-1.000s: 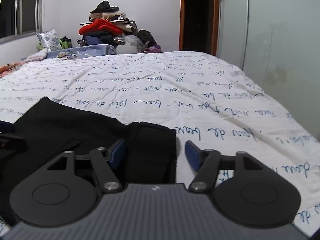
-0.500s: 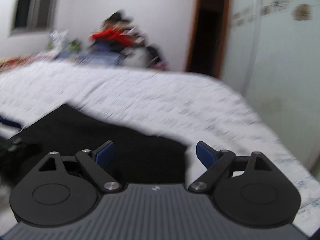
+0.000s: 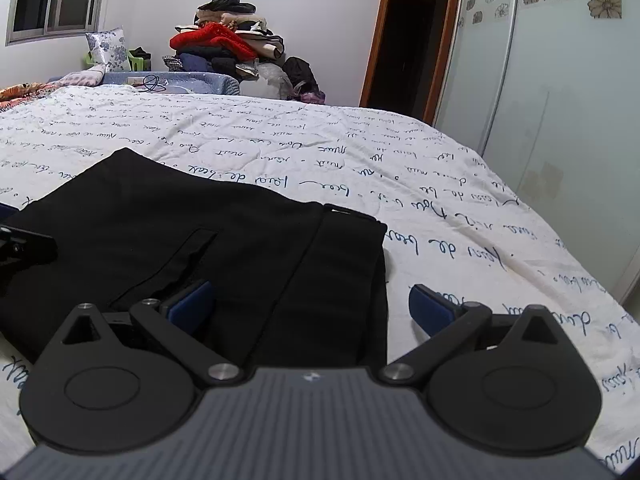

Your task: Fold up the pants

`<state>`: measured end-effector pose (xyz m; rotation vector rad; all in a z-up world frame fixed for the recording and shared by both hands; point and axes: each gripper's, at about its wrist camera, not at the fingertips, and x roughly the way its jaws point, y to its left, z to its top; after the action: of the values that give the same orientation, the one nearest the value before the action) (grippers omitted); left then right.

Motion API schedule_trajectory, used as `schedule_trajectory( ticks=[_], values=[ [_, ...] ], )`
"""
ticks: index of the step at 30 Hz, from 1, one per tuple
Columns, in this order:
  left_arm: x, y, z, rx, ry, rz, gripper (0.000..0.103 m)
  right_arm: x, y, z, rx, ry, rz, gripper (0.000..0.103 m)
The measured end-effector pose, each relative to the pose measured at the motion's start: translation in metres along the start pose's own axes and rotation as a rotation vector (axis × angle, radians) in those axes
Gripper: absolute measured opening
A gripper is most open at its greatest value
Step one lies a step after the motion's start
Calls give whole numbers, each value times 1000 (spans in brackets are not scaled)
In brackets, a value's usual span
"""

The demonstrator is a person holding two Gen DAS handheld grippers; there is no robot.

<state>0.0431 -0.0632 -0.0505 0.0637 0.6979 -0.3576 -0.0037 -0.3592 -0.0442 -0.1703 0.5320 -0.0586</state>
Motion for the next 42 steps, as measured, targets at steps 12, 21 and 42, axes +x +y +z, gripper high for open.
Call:
schedule_trajectory(
  ticks=[12,21,42],
  values=[
    [1,-2,-3,-9,-12,34,98,1,0,-1,8,3,3,103],
    [-3,-1,-2,-18,-14,42,99,-1,1,-1,9,0,1,103],
    [-70,3,-17,-142,106,97,99,-111,77,-18,104,23,-38,103]
  ],
)
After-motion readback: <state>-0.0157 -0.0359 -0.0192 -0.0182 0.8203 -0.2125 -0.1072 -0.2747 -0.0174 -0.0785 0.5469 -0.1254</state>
